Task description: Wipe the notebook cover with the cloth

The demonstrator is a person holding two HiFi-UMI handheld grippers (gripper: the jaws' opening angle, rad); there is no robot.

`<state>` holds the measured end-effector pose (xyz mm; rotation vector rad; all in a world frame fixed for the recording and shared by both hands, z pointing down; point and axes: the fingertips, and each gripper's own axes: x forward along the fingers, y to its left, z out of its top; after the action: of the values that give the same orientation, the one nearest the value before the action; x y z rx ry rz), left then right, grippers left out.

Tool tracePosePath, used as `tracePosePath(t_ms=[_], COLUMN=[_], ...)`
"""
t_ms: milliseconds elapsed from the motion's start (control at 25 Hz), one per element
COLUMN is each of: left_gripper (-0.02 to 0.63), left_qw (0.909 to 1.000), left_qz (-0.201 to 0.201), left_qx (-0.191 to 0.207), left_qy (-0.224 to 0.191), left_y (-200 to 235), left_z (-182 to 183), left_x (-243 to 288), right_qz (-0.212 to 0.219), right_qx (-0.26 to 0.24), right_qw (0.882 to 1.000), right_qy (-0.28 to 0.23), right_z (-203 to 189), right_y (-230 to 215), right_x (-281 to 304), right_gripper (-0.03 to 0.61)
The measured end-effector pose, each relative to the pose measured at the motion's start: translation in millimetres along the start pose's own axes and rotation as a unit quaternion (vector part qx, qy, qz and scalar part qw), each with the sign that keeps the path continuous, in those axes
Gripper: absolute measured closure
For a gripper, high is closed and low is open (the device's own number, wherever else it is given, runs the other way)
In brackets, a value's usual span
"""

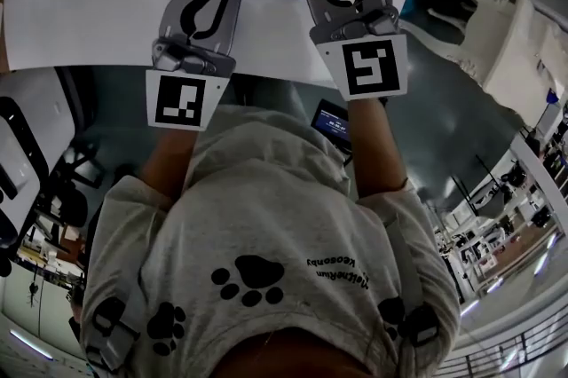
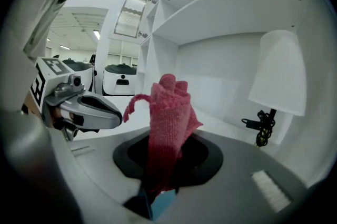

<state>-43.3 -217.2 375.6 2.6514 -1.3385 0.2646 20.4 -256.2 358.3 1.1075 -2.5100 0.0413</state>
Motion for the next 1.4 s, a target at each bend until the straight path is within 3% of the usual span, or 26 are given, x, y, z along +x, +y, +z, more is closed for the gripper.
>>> tracePosePath(t_ms=[400,640,880,1200,1400], left_gripper=[0.615,0.615,0.615,0.615,0.615], left_qw=[0.9990,0.9972,0.9941,0.9881,0.9836], left_qz=[0.007,0.003,0.000,-0.006,-0.010], left_qx=[0.005,-0.001,-0.013,-0.025,-0.030], left_qy=[0.044,0.075,0.107,0.151,0.177], left_y=[3.5,3.0,1.1,-0.2,2.0], left_z=[-36.0,-56.4,-79.4,-99.6,-109.9], left_x=[12.7,19.3,22.0,22.3,21.9], right_qz=[0.060,0.078,0.108,0.149,0.176], right_qx=[-0.065,-0.123,-0.186,-0.201,-0.222], right_qw=[0.994,0.981,0.955,0.923,0.895], right_qy=[0.062,0.131,0.204,0.291,0.345], right_z=[-46.4,-76.2,-106.9,-126.2,-137.1], right_y=[2.5,6.4,12.2,15.1,19.7], right_x=[37.8,55.1,71.4,85.4,93.8], right_gripper=[0.491,0.491,0.491,0.492,0.494])
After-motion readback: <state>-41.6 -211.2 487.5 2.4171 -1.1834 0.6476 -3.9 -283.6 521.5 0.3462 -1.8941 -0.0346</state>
